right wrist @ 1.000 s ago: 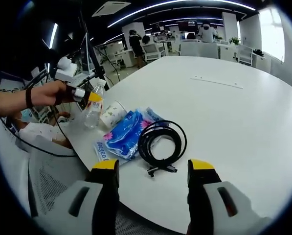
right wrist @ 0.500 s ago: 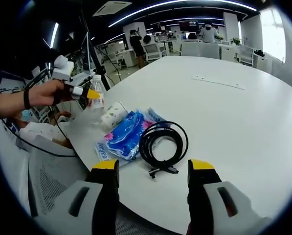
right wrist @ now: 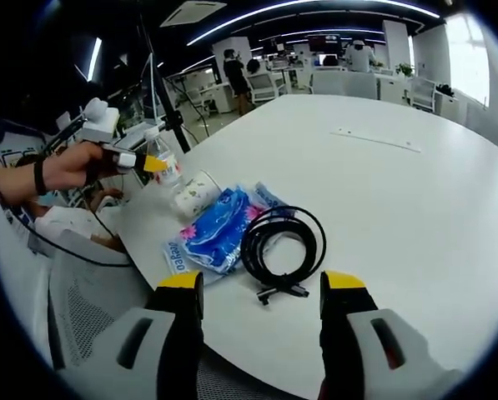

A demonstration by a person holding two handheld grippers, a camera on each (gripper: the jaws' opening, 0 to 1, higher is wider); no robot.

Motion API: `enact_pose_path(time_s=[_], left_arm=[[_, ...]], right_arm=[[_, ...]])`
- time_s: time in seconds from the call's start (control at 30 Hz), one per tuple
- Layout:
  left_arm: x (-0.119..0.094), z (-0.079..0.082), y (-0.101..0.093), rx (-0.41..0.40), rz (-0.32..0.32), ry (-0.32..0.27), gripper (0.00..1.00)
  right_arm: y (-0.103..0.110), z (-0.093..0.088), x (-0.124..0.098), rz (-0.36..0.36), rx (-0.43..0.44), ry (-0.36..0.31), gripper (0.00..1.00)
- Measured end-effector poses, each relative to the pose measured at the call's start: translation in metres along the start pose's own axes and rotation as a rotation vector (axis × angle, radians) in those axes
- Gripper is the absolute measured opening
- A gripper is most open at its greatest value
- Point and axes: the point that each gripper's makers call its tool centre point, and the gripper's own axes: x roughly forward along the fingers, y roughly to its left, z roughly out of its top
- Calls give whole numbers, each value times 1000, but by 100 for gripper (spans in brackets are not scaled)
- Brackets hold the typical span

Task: Arrange the tabletop items into an orderly group along one side of the table until the central work area is clear of visible clutter.

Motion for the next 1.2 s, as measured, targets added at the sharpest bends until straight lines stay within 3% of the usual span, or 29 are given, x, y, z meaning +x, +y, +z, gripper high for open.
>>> enact_pose_path(time_s=[1.2], left_arm=[[12,1,6,24,29,-11,36]], right_arm=[[-3,-3,-1,-6,4,11,55]])
